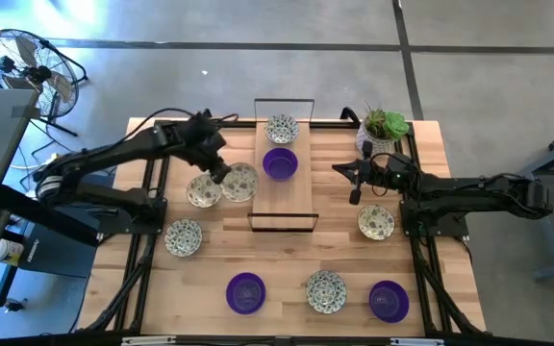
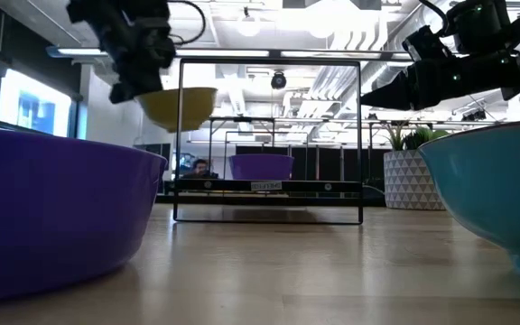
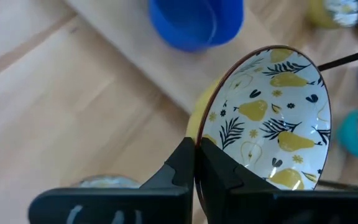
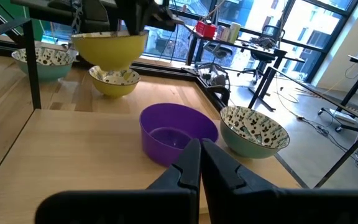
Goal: Pick & Place Mini bowls
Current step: Put the bottom yellow patterned bowl on the shelf
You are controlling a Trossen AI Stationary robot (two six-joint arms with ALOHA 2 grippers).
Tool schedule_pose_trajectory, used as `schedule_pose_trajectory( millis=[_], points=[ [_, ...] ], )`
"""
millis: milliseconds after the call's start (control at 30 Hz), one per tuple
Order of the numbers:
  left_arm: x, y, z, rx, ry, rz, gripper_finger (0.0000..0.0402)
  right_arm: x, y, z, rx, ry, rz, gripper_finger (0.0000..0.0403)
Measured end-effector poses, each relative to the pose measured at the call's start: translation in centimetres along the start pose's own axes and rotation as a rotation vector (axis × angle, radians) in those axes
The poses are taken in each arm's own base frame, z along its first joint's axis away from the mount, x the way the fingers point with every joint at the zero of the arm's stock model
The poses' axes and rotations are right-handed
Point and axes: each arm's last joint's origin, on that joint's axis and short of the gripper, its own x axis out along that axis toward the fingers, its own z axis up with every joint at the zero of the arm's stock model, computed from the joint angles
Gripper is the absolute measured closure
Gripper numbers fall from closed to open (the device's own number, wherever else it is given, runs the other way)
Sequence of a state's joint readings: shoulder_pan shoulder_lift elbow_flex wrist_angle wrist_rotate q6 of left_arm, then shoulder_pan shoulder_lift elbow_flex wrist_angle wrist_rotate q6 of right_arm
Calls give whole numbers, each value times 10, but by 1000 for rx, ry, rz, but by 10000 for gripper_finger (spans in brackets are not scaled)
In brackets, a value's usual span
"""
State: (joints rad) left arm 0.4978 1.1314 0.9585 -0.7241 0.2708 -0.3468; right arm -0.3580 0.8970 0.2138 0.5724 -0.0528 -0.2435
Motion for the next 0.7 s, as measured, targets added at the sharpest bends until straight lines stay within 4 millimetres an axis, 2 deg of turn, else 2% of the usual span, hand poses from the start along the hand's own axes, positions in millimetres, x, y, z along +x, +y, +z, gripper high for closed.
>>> schedule_pose_trajectory(
  millis=[133, 333, 467, 700],
  points=[
    [20, 2, 11, -1, 13, -48, 397, 0, 0, 0, 0, -1, 0, 402],
    [28, -5, 35, 6, -4, -57, 397, 0, 0, 0, 0, 0, 0, 401],
    [35, -17, 48, 34, -2, -76, 397, 0, 0, 0, 0, 0, 0, 402],
    [60, -42, 50, 57, 76, -113, 397, 0, 0, 0, 0, -1, 2, 402]
  ],
)
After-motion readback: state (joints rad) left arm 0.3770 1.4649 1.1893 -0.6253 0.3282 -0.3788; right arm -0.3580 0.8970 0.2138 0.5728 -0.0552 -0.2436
